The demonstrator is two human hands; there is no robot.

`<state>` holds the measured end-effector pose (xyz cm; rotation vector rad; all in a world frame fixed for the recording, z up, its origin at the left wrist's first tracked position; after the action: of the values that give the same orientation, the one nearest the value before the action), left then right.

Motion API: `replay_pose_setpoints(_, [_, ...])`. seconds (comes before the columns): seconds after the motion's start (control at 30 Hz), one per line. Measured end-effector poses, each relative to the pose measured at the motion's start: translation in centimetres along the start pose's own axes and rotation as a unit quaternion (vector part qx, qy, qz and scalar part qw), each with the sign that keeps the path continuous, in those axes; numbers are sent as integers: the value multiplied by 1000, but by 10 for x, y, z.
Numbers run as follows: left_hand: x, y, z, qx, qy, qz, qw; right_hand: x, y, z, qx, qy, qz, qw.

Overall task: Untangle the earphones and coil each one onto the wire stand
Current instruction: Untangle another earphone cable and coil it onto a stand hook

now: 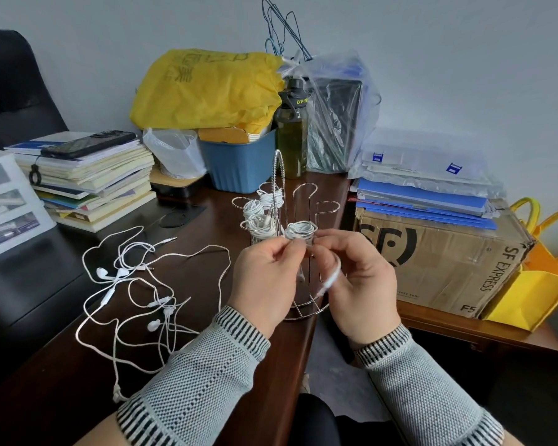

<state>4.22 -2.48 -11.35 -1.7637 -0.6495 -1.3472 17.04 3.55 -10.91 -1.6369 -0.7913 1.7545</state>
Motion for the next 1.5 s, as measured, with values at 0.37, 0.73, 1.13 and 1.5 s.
replay_pose_setpoints(0.37, [1,-4,-5,8,-47,1,999,18,-12,-2,-12,37,80,996])
replay_pose_setpoints(0.73, [18,-21,-38,11,-275,172,946,22,-16,19,-8,37,124,992])
replay_pose_setpoints(1.13, [10,-32,-47,122,-153,245,949,36,-13,24,11,-45,254,966])
replay_pose_setpoints(1.5, [-18,-29,-31,89,-30,60,994,34,-7,31,16,-84,290,953])
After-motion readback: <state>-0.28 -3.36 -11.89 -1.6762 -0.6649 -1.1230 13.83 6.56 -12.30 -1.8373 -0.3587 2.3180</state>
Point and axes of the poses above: each hand's wrist, its own y-axis away from the middle knuckle, its own z-axis out of the palm, x = y × z, the point moved 7 cm from there along -y, towards the middle knuckle, and after that the axes turned 14 degrees about x, right-handed, at the moved point
